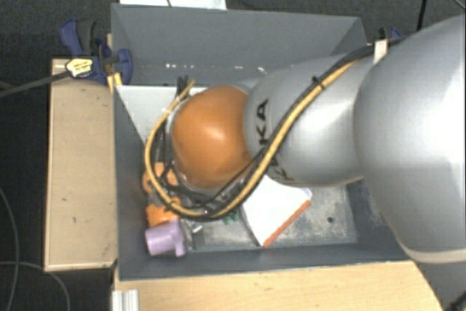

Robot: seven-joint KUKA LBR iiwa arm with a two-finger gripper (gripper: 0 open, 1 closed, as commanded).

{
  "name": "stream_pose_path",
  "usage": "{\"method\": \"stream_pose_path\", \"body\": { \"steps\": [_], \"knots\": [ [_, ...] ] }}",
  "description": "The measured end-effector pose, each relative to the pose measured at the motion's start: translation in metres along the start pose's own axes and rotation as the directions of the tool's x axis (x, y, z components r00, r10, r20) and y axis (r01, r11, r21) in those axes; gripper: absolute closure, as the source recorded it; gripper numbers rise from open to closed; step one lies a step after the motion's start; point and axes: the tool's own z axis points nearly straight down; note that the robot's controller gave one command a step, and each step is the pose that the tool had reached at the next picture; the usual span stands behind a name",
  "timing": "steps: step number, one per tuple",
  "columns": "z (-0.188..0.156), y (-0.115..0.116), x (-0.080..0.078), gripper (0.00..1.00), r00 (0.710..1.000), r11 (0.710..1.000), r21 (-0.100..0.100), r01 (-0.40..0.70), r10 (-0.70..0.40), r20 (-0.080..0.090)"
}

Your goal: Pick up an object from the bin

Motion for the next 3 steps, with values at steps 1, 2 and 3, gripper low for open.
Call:
{"method": "stream_pose_path", "body": {
  "steps": [1,2,3],
  "knots": [
    [0.0579,0.0056,-0.0064,0.0,0.986,0.986,0.0,0.169,-0.169,0.008],
    [0.056,0.0063,0.0014,1.0,0.909,0.909,0.004,0.416,-0.416,0.008],
    [0.056,0.0063,0.0014,1.0,0.91,0.91,0.004,0.415,-0.415,0.008]
  ]
}}
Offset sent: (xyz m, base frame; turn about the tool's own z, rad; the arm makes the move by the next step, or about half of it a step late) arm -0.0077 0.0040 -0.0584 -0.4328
